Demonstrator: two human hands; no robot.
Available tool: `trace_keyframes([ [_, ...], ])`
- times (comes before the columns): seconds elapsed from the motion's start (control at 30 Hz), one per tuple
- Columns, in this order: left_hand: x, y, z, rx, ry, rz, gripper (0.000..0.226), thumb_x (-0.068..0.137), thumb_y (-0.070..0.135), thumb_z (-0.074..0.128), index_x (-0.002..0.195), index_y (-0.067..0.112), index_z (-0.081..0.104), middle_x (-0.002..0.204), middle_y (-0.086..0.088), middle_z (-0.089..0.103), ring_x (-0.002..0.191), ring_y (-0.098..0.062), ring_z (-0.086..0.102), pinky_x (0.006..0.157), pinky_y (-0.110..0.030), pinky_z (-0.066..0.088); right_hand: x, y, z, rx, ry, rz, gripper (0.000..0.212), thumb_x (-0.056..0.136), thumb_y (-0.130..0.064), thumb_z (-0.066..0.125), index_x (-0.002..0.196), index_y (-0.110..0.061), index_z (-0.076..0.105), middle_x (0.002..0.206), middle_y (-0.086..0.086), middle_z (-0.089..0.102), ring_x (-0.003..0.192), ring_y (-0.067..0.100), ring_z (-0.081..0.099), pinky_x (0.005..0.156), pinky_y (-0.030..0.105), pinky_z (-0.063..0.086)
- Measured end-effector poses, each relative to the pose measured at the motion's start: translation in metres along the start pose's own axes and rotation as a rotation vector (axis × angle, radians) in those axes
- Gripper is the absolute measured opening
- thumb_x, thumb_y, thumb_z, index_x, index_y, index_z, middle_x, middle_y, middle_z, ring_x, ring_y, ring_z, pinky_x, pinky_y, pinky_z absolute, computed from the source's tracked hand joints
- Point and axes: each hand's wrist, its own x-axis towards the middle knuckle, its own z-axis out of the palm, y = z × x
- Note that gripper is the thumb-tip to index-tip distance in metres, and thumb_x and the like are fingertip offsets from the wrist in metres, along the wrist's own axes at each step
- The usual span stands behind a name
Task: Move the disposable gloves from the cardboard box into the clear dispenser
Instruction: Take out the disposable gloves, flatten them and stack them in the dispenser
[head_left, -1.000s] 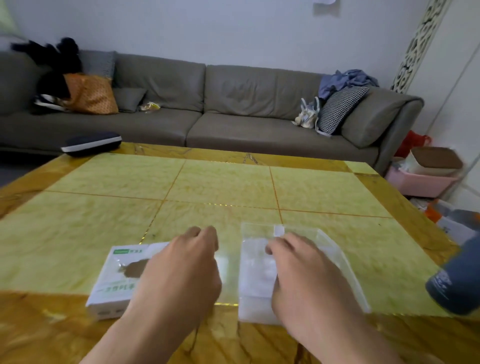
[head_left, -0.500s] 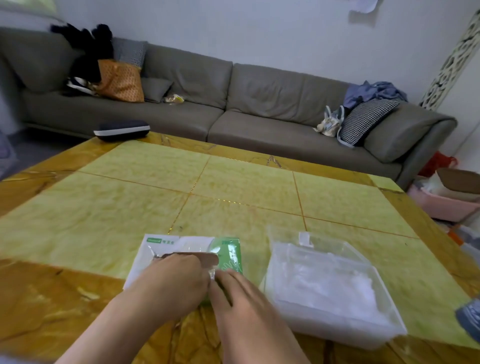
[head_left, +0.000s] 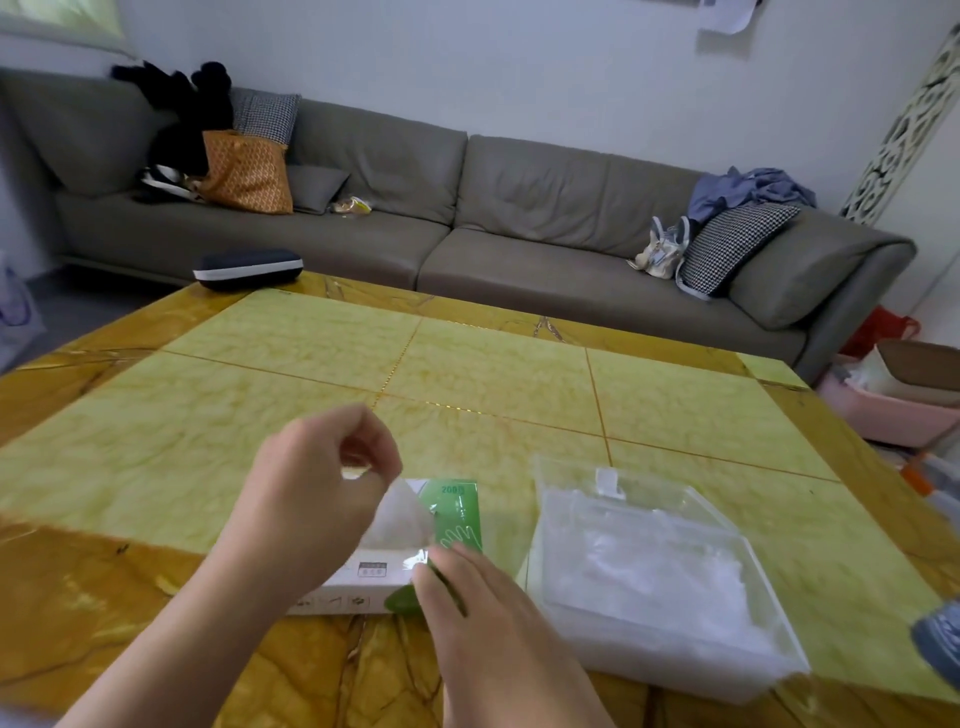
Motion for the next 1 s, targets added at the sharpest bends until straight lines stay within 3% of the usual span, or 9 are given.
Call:
trace_keyframes([
  [0.07,0.001,-0.003,-0.001,-0.02,0.001,0.004,0.024,0.087,0.012,0.079,0.088,0.032,0.066,0.084,0.016,0.07,0.083,0.001,0.067,0.076,-0.021,0.054,0.002,0.0,0.003,-0.041,-0.017,-0.107,0.073,0.097,-0.016,0.067,0.161,-0.009,0.033,0.17,0.004,0.026,0.159,0.023,0.02,0.12,0.031,0.001],
  [0.2,-0.004,-0.015,0.013,0.312,-0.218,-0.012,0.018,0.091,0.042,0.074,0.088,0.039,0.056,0.09,0.017,0.062,0.08,-0.004,0.06,0.07,-0.025,0.051,-0.004,0.0,0.012,0.098,0.059,-0.027,0.073,0.058,-0.04,0.094,0.125,-0.022,0.074,0.133,-0.002,0.071,0.124,0.016,0.068,0.101,0.027,0.054],
  [0.27,-0.002,-0.022,0.018,0.311,-0.121,-0.018,0.029,0.095,0.033,0.069,0.069,0.03,0.056,0.067,0.01,0.061,0.058,-0.011,0.057,0.052,-0.03,0.045,-0.002,0.0,0.018,0.103,0.092,-0.06,0.07,0.054,-0.04,0.094,0.119,-0.024,0.077,0.126,-0.004,0.074,0.119,0.014,0.07,0.093,0.026,0.059],
  [0.4,0.003,-0.006,0.006,0.056,0.128,-0.04,0.017,0.099,0.029,0.066,0.082,0.027,0.069,0.059,0.003,0.064,0.047,-0.015,0.057,0.04,-0.021,0.042,-0.002,0.002,0.014,0.061,0.132,-0.092,0.067,0.054,-0.04,0.093,0.117,-0.024,0.078,0.124,-0.006,0.074,0.119,0.012,0.07,0.094,0.024,0.058],
  [0.53,0.002,0.005,-0.003,-0.333,0.129,-0.148,0.017,0.096,0.037,0.069,0.09,0.022,0.073,0.08,-0.01,0.074,0.075,-0.037,0.069,0.071,-0.054,0.06,-0.002,0.003,0.014,0.094,0.117,-0.071,0.064,0.058,-0.038,0.088,0.12,-0.023,0.077,0.124,-0.005,0.074,0.119,0.013,0.07,0.094,0.026,0.059],
  [0.63,-0.001,0.011,-0.001,-0.444,0.065,-0.189,0.018,0.094,0.039,0.069,0.089,0.024,0.077,0.081,-0.008,0.076,0.082,-0.041,0.07,0.078,-0.056,0.06,-0.002,0.003,0.007,0.086,0.119,-0.065,0.059,0.08,-0.029,0.069,0.137,-0.019,0.066,0.145,0.0,0.06,0.138,0.018,0.056,0.109,0.035,0.052],
  [0.73,-0.003,0.012,0.003,-0.504,0.005,-0.21,0.018,0.094,0.039,0.069,0.088,0.026,0.079,0.083,-0.011,0.076,0.084,-0.044,0.068,0.077,-0.055,0.059,-0.009,0.002,-0.018,0.424,0.172,-0.013,0.061,0.099,-0.029,0.055,0.157,-0.034,0.034,0.163,-0.021,0.023,0.149,0.004,0.032,0.123,0.027,0.031],
  [0.87,-0.005,0.015,0.006,-0.608,-0.137,-0.202,0.012,0.094,0.03,0.07,0.09,0.023,0.079,0.085,-0.012,0.077,0.072,-0.03,0.073,0.055,-0.026,0.055,-0.014,0.008,-0.059,0.985,0.423,0.189,0.029,0.095,-0.045,0.065,0.123,-0.039,0.06,0.121,-0.023,0.065,0.115,-0.005,0.062,0.099,0.023,0.052],
  [1.0,-0.009,0.016,0.013,-0.603,-0.32,-0.11,0.007,0.092,0.024,0.074,0.095,0.018,0.076,0.09,-0.016,0.077,0.083,-0.038,0.074,0.075,-0.041,0.056,-0.011,0.028,-0.074,1.349,0.462,0.334,0.037,0.093,-0.053,0.073,0.092,-0.016,0.067,0.081,-0.01,0.072,0.079,0.004,0.069,0.076,0.02,0.051],
])
